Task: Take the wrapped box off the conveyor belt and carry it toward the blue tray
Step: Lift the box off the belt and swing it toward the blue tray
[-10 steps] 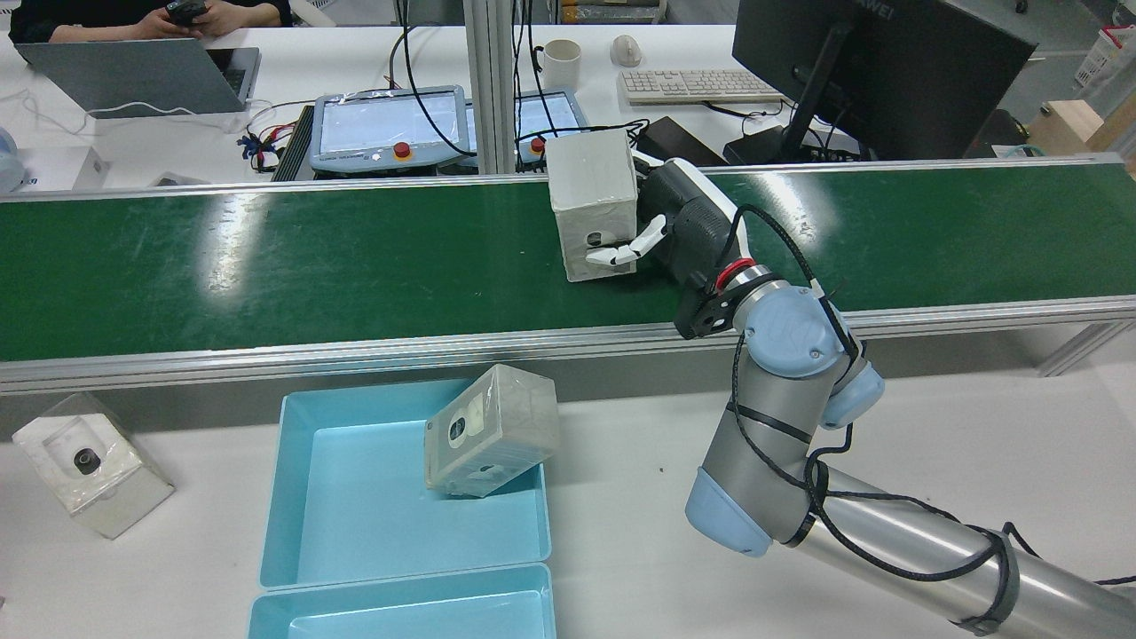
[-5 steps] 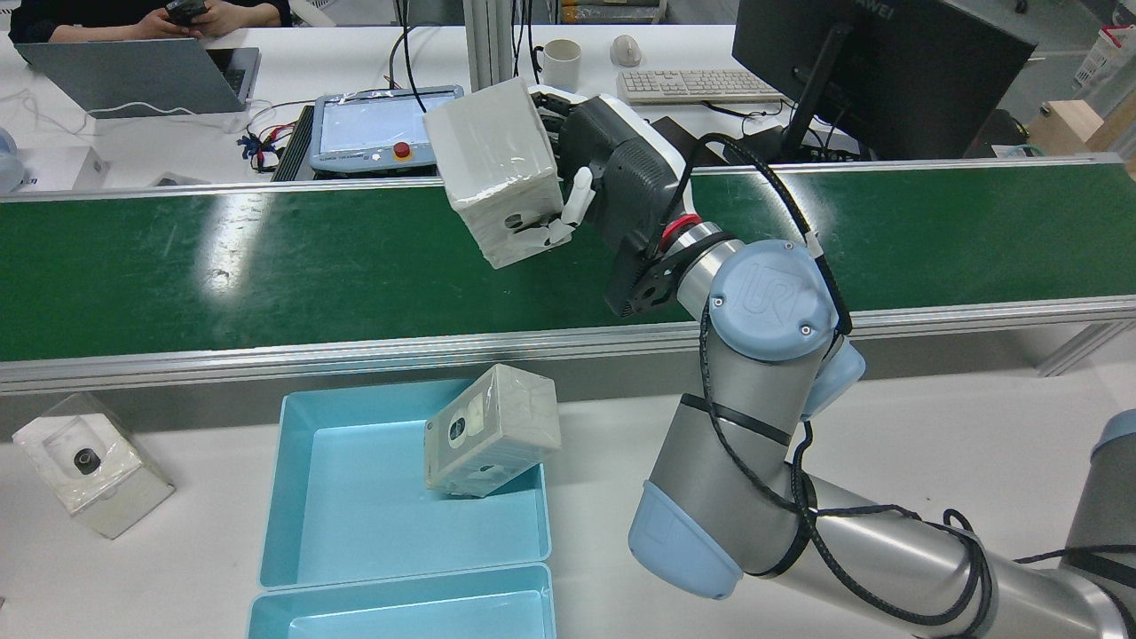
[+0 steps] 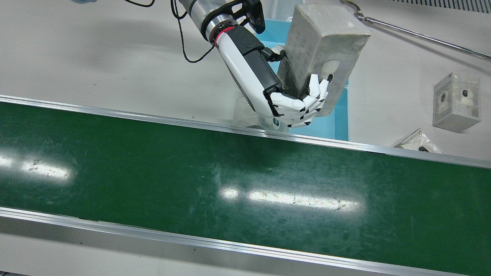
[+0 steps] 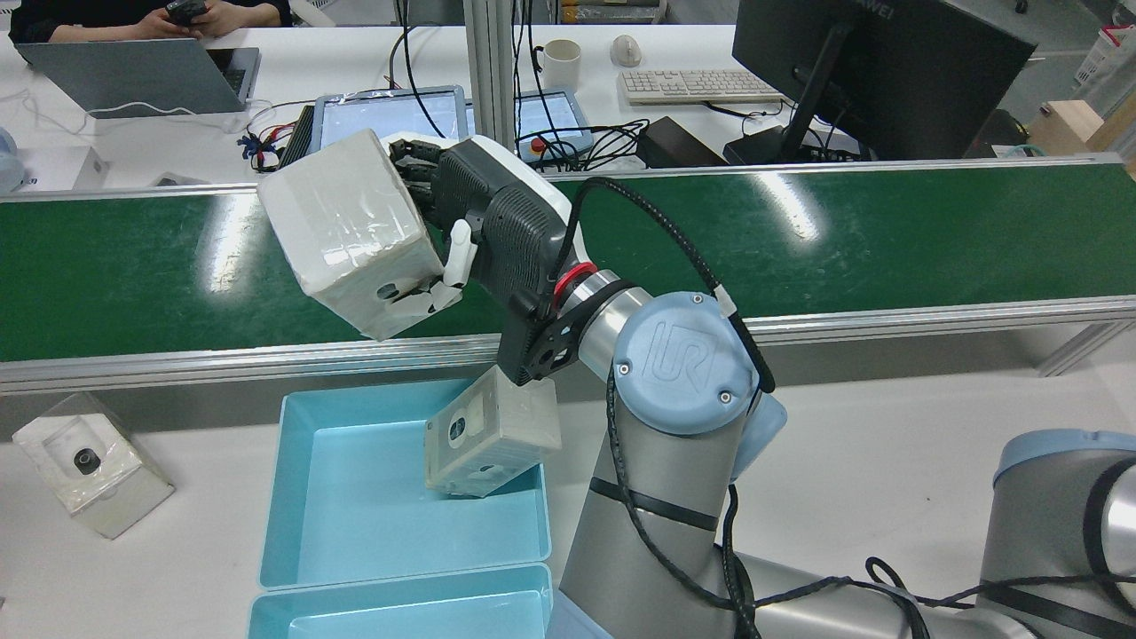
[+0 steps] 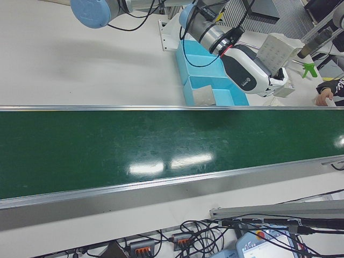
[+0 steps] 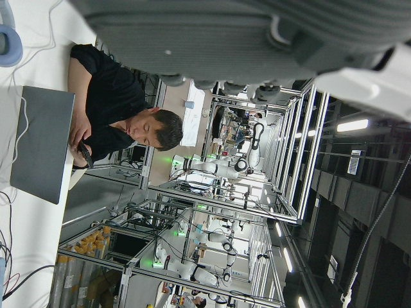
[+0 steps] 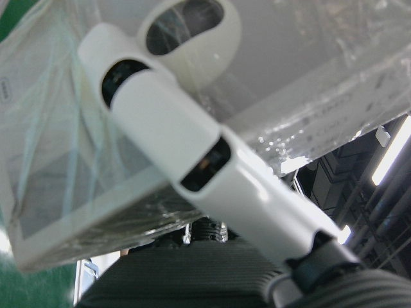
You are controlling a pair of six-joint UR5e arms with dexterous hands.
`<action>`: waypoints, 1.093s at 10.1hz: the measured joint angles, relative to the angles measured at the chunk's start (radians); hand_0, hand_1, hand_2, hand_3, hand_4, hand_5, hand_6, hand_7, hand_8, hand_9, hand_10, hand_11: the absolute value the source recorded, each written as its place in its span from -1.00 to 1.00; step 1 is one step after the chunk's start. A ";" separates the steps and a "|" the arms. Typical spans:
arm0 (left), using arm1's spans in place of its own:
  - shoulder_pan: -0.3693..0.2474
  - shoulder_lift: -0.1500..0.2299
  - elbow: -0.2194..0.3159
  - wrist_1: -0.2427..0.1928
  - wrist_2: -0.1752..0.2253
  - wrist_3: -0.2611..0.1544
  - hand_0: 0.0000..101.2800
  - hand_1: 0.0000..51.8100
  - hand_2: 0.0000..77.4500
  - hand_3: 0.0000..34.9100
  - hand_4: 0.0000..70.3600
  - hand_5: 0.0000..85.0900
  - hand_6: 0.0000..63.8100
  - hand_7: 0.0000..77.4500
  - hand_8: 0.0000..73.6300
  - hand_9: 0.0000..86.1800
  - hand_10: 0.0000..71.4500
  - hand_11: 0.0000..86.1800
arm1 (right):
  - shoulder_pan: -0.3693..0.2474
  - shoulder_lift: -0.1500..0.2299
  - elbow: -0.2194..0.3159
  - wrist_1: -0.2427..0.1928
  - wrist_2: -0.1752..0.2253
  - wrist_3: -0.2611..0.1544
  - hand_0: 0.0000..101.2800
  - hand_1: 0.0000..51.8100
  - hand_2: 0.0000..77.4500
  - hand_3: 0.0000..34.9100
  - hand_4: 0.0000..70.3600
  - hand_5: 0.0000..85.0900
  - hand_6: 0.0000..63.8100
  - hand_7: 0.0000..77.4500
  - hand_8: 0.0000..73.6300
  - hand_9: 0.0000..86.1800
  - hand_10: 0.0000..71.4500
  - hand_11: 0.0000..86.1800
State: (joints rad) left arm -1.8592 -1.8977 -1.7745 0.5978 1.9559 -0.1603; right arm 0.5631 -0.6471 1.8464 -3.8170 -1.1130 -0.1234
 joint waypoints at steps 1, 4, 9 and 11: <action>0.000 0.000 0.000 0.000 0.000 0.000 -1.00 -1.00 -0.97 -1.00 -1.00 -0.97 -0.98 -0.99 -0.99 -1.00 -0.98 -0.99 | -0.024 0.011 -0.002 -0.001 -0.001 -0.002 0.32 -0.87 -0.08 -1.00 -0.10 0.44 0.27 0.01 0.33 -0.04 -0.56 0.18; 0.000 0.000 0.000 0.000 0.000 0.000 -1.00 -1.00 -0.97 -1.00 -1.00 -0.97 -0.98 -1.00 -0.99 -1.00 -0.98 -0.99 | -0.080 0.022 -0.005 0.003 0.000 -0.010 0.32 -0.87 -0.08 -1.00 0.18 0.32 0.27 0.01 0.36 -0.04 -0.56 0.18; 0.000 0.000 0.000 0.000 0.000 0.000 -1.00 -1.00 -0.99 -1.00 -1.00 -0.97 -0.98 -0.99 -0.99 -1.00 -0.98 -0.99 | -0.119 0.023 -0.007 0.039 0.002 -0.012 0.12 -0.96 -0.04 -1.00 -0.66 0.26 -0.09 -0.27 -0.56 -0.42 -1.00 -0.65; 0.000 0.000 0.000 0.000 0.000 0.000 -1.00 -1.00 -0.99 -1.00 -1.00 -0.97 -0.98 -0.99 -0.99 -1.00 -0.98 -0.99 | -0.119 0.021 -0.008 0.042 0.001 -0.012 0.15 -0.35 0.13 -0.61 -0.67 -0.01 -0.68 -0.51 -1.00 -0.96 -1.00 -0.99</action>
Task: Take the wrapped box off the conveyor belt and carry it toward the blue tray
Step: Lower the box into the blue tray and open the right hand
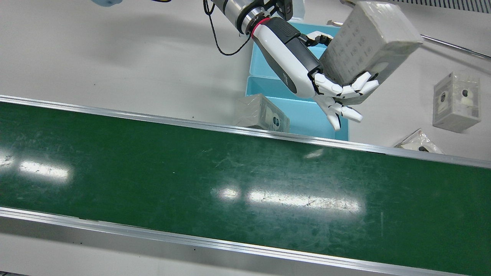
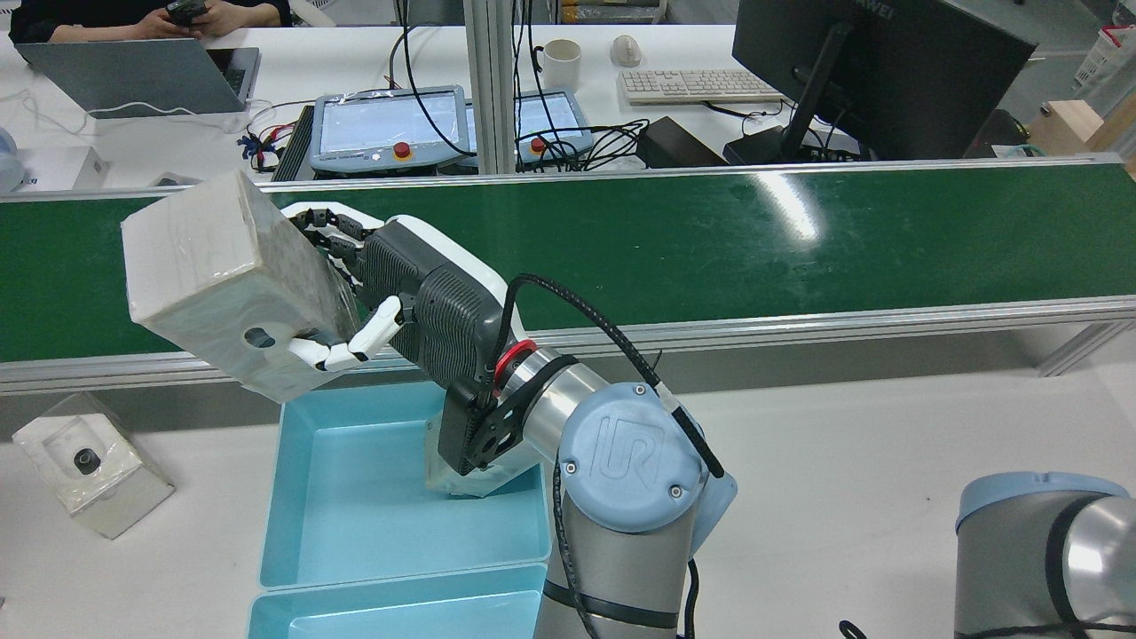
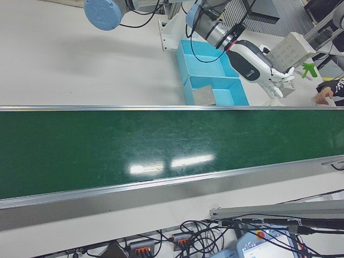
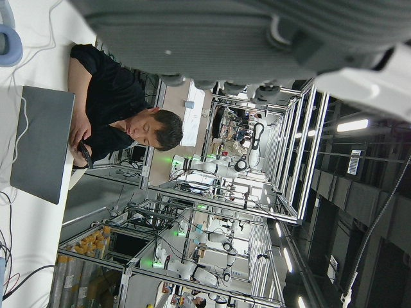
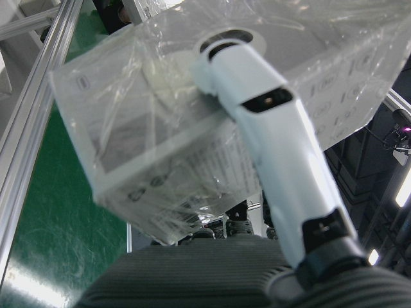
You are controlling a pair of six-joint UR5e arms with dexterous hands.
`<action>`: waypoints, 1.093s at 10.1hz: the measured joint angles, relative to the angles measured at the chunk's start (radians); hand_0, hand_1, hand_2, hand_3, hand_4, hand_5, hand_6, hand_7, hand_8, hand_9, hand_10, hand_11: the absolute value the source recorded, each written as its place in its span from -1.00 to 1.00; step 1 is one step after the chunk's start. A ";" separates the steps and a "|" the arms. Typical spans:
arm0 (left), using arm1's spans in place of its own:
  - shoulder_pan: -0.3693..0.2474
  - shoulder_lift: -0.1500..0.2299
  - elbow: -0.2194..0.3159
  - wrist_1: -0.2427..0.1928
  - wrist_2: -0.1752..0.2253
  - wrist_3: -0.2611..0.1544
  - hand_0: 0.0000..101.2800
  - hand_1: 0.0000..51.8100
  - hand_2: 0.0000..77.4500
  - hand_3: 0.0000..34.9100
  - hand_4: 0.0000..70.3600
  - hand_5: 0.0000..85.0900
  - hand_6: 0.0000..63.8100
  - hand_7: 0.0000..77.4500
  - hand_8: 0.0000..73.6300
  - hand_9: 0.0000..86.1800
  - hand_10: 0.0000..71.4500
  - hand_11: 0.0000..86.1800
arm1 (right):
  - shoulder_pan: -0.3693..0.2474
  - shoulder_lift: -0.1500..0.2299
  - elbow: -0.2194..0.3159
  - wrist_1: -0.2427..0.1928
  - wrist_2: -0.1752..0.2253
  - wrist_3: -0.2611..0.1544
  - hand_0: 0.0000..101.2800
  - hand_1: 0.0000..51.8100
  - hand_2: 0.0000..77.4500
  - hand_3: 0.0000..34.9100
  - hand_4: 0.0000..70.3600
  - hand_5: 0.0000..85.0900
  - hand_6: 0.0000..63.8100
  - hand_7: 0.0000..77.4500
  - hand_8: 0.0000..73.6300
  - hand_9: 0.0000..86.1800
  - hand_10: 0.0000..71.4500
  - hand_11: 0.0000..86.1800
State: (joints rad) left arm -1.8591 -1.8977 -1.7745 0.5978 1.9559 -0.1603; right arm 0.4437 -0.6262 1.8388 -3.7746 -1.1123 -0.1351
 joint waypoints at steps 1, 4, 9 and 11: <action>0.000 0.000 0.000 0.000 0.000 0.000 -1.00 -1.00 -0.97 -1.00 -1.00 -0.97 -0.98 -0.99 -0.99 -1.00 -0.98 -0.99 | 0.000 -0.001 0.000 0.000 -0.001 0.000 0.07 -0.09 -0.14 -0.72 -0.66 0.00 -0.68 -0.49 -1.00 -0.90 -1.00 -0.99; 0.000 0.000 0.000 0.000 0.000 0.000 -1.00 -1.00 -0.97 -1.00 -1.00 -0.97 -0.98 -1.00 -0.99 -1.00 -1.00 -0.99 | 0.000 -0.010 -0.001 0.000 0.000 0.000 0.06 -0.03 -0.17 -0.66 -0.67 0.01 -0.68 -0.52 -1.00 -0.89 -1.00 -0.97; 0.000 0.000 0.000 0.000 0.000 0.000 -1.00 -1.00 -0.99 -1.00 -1.00 -0.97 -0.98 -0.99 -0.99 -1.00 -0.98 -0.99 | 0.001 -0.018 0.005 0.001 0.001 0.001 0.06 -0.47 -0.80 -0.29 -0.72 -0.35 -0.81 -0.75 -1.00 -0.95 -1.00 -0.99; 0.000 0.000 0.000 0.000 0.000 0.000 -1.00 -1.00 -0.99 -1.00 -1.00 -0.97 -0.98 -1.00 -0.99 -1.00 -0.98 -0.99 | 0.001 -0.016 0.008 0.001 0.000 0.000 0.06 -0.47 -0.80 -0.29 -0.72 -0.35 -0.81 -0.75 -1.00 -0.95 -1.00 -0.99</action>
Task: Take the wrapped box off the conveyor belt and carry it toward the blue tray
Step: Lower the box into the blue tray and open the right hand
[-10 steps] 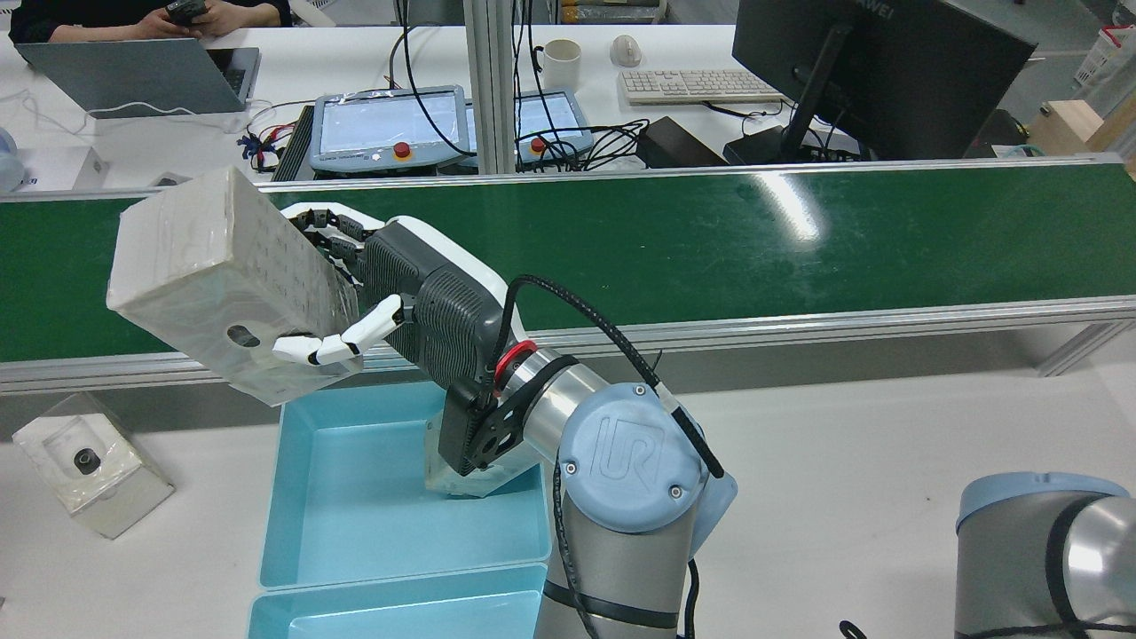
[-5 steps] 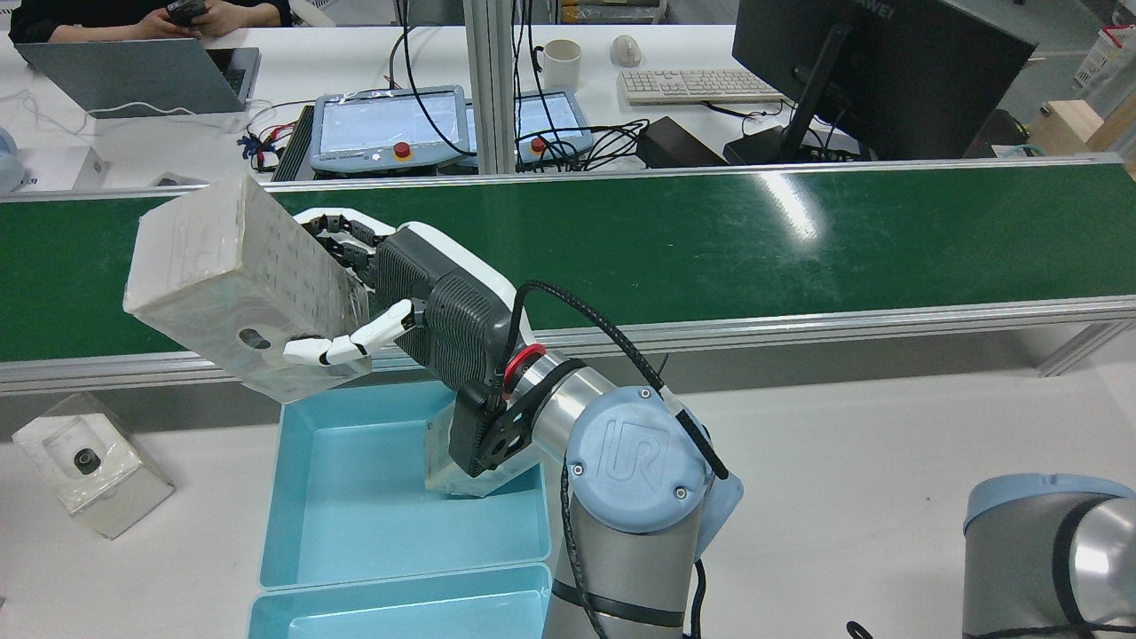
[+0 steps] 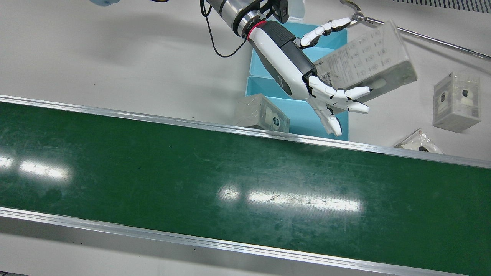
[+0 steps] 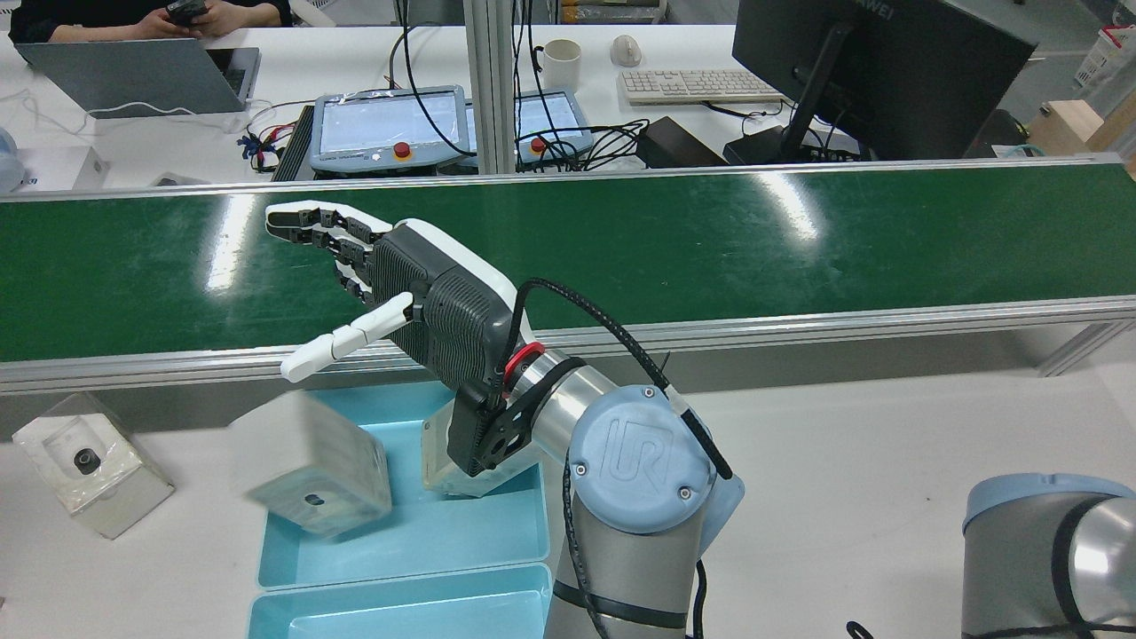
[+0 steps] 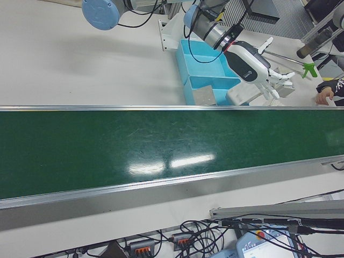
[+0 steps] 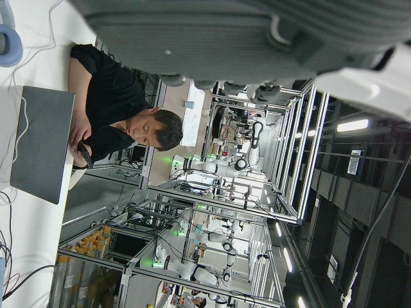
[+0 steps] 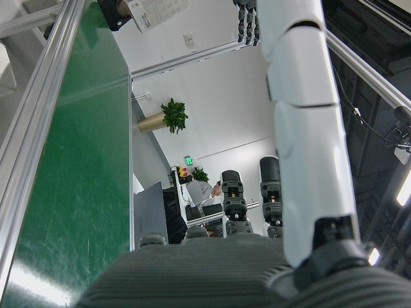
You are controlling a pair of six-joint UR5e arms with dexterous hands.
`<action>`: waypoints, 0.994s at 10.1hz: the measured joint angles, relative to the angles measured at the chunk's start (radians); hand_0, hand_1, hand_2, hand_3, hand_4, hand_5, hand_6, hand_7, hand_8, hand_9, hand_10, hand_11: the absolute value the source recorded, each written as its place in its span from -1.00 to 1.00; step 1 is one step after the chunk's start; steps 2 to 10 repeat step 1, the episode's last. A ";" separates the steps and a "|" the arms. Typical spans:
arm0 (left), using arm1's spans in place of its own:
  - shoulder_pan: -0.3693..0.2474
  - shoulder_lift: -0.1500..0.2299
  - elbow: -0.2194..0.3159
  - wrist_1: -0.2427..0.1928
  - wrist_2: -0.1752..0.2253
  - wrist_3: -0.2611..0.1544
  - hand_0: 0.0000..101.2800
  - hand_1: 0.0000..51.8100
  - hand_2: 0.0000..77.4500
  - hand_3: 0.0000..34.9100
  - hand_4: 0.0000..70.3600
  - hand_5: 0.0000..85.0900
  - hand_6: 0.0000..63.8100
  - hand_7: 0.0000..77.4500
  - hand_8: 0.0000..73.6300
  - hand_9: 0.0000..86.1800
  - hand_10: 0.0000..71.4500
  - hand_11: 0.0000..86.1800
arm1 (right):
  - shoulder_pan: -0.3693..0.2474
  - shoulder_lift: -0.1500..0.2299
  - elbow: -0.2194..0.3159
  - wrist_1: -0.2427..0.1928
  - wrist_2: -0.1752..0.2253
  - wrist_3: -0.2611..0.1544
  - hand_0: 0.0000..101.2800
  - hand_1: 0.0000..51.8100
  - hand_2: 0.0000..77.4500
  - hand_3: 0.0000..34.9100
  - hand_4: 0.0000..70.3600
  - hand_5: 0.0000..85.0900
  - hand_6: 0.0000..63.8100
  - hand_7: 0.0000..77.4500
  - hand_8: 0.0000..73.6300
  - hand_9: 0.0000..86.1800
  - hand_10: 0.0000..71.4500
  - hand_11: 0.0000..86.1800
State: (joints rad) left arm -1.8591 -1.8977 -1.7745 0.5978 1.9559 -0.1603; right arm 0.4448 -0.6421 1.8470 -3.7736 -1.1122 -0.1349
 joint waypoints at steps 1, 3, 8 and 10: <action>0.000 0.000 0.000 0.000 0.000 0.000 -1.00 -1.00 -0.97 -1.00 -1.00 -0.97 -0.98 -1.00 -0.99 -1.00 -0.98 -0.99 | 0.000 -0.001 0.001 0.000 0.000 0.000 0.05 -0.33 -0.87 -0.37 -0.69 -0.36 -0.81 -0.75 -1.00 -0.95 -1.00 -0.99; 0.000 0.000 0.000 0.000 0.000 0.000 -1.00 -1.00 -0.97 -1.00 -1.00 -0.97 -0.98 -1.00 -0.99 -1.00 -0.98 -0.99 | 0.000 -0.001 0.001 0.000 0.000 0.000 0.05 -0.33 -0.87 -0.37 -0.69 -0.36 -0.81 -0.75 -1.00 -0.95 -1.00 -0.99; 0.000 0.000 0.000 0.000 0.000 0.000 -1.00 -1.00 -0.97 -1.00 -1.00 -0.97 -0.98 -1.00 -0.99 -1.00 -0.98 -0.99 | 0.000 -0.001 0.001 0.000 0.000 0.000 0.05 -0.33 -0.87 -0.37 -0.69 -0.36 -0.81 -0.75 -1.00 -0.95 -1.00 -0.99; 0.000 0.000 0.000 0.000 0.000 0.000 -1.00 -1.00 -0.97 -1.00 -1.00 -0.97 -0.98 -1.00 -0.99 -1.00 -0.98 -0.99 | 0.000 -0.001 0.001 0.000 0.000 0.000 0.05 -0.33 -0.87 -0.37 -0.69 -0.36 -0.81 -0.75 -1.00 -0.95 -1.00 -0.99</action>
